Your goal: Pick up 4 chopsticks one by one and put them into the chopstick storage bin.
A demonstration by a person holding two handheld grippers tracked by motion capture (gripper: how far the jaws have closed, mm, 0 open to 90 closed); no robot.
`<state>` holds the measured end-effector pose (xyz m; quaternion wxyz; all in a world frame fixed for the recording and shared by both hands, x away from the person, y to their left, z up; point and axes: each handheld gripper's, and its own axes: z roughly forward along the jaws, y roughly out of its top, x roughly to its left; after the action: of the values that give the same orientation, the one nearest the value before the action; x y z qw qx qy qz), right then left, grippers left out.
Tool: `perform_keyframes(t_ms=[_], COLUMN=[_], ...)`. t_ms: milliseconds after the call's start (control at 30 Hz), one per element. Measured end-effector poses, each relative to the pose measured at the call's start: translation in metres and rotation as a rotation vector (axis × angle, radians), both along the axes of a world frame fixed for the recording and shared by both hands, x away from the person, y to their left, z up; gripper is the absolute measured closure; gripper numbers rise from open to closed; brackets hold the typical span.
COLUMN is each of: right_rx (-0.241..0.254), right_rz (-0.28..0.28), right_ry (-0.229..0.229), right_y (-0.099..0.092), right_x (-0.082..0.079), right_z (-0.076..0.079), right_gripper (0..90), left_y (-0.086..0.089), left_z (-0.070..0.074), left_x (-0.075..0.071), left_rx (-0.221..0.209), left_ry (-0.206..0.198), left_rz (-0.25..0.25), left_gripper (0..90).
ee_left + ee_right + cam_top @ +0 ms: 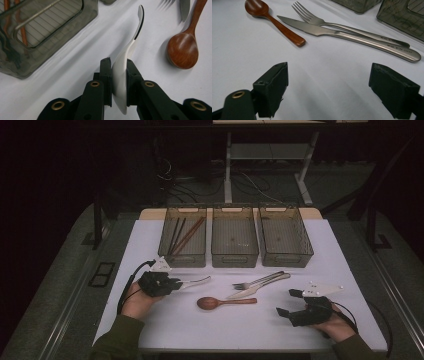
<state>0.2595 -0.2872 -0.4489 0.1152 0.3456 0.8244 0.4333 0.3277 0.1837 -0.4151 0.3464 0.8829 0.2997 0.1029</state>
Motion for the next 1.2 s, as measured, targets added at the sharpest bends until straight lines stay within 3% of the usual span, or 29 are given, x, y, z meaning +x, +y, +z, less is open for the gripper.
perform_keyframes(t_ms=[500,1200], right_rx=[-0.002,0.000], right_rz=[0.002,-0.002], right_ry=[0.001,0.001], right_y=[0.000,0.001], right_x=[0.000,0.000], right_z=[0.000,0.000], right_gripper=[15.8,15.8], left_y=[0.003,-0.018], left_z=[0.016,0.037], left_x=[0.001,0.019], left_rx=[-0.065,-0.111], left_ry=[-0.029,-0.067], left_rz=[0.005,-0.033], left_gripper=[79.1,79.2])
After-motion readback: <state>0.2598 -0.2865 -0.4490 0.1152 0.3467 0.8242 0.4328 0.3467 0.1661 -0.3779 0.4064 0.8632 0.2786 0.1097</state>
